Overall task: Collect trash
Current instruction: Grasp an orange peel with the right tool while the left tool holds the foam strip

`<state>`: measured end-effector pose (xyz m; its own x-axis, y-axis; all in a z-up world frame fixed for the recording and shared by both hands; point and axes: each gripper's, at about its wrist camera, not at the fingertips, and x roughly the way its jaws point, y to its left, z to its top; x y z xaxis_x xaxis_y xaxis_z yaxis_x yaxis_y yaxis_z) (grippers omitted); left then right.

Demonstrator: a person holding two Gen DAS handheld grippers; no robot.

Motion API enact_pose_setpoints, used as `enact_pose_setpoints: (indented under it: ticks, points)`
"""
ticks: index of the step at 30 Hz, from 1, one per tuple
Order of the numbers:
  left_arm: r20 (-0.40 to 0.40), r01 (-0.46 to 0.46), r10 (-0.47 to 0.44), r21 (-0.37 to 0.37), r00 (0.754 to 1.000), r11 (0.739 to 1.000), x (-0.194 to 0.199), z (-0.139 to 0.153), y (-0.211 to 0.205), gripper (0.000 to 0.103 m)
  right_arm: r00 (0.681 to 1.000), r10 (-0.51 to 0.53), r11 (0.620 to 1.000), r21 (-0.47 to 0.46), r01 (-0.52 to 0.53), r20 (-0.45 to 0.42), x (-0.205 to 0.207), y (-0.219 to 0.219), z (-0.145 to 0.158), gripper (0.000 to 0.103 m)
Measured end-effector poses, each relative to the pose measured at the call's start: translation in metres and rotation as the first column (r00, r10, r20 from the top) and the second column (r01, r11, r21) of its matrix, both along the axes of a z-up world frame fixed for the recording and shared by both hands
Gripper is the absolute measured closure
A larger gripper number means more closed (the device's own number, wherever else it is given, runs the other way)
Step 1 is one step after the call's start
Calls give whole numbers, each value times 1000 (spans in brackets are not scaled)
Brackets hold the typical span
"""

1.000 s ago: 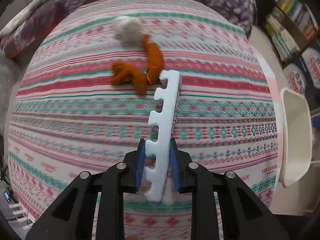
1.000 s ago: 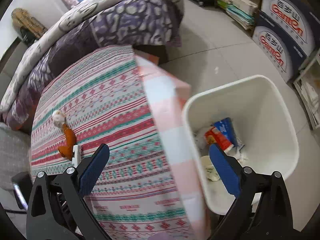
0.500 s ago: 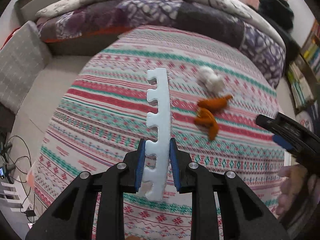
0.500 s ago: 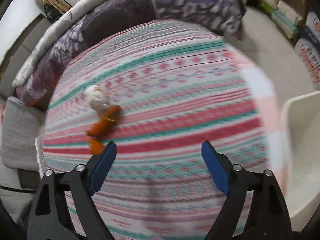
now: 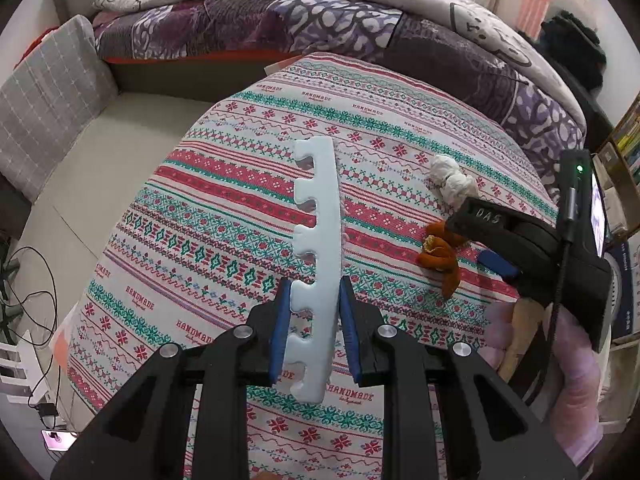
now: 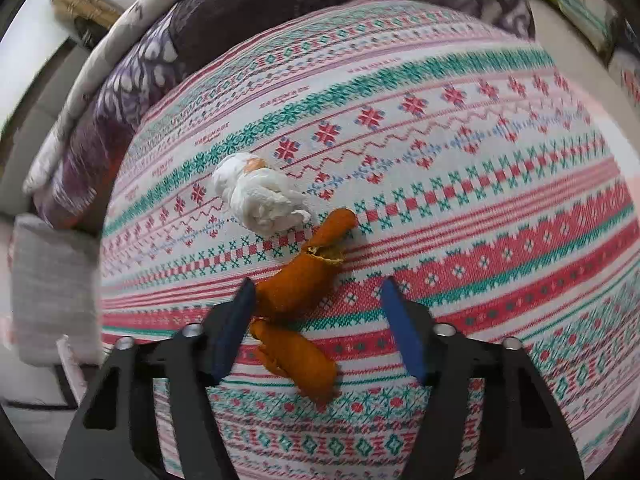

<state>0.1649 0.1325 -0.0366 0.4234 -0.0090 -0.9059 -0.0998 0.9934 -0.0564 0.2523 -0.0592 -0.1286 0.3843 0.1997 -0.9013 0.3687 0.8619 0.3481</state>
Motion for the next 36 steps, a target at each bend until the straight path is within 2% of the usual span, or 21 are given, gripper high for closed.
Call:
enact_pose_setpoints:
  ticks: [1, 3, 7, 12, 16, 20, 23, 24, 25, 27, 31, 36]
  points:
    - [1, 1, -1, 2, 1000, 1000, 0, 0, 0, 79, 1000, 9, 1000, 22, -9, -4, 1, -1, -1, 78]
    - [3, 2, -2, 6, 1000, 1000, -1, 0, 0, 79, 1000, 18, 999, 42, -18, -8, -2, -4, -1, 82]
    - [13, 5, -5, 0, 1000, 1000, -3, 3, -1, 79, 999, 42, 999, 20, -42, 8, -16, -15, 9, 86]
    - [44, 24, -24, -2, 999, 1000, -7, 12, -9, 79, 995, 81, 997, -27, -79, 64, -40, -27, 42, 94]
    - [71, 47, -46, -2, 996, 999, -11, 20, -20, 79, 986, 113, 992, -75, -105, 120, -59, -35, 72, 95]
    - [96, 66, -66, -1, 993, 998, -15, 28, -26, 79, 980, 140, 987, -98, -127, 142, -71, -41, 87, 95]
    - [95, 64, -62, -16, 994, 998, -18, 30, -24, 79, 980, 113, 988, -120, -94, 161, -74, -47, 85, 91]
    - [92, 63, -61, -18, 994, 998, -18, 30, -23, 79, 980, 116, 989, -112, -99, 161, -72, -48, 79, 84]
    - [89, 62, -60, -19, 994, 998, -18, 30, -23, 79, 982, 114, 989, -106, -99, 152, -70, -47, 72, 68]
    - [85, 58, -57, -12, 995, 998, -18, 28, -22, 79, 988, 93, 993, -85, -83, 123, -68, -43, 51, 59]
    - [71, 39, -38, -16, 997, 999, -14, 24, -17, 79, 994, 80, 995, -59, -76, 69, -62, -31, 18, 59]
    - [58, 30, -28, -21, 998, 999, -9, 18, -12, 78, 996, 65, 997, -54, -61, 68, -50, -23, 1, 59]
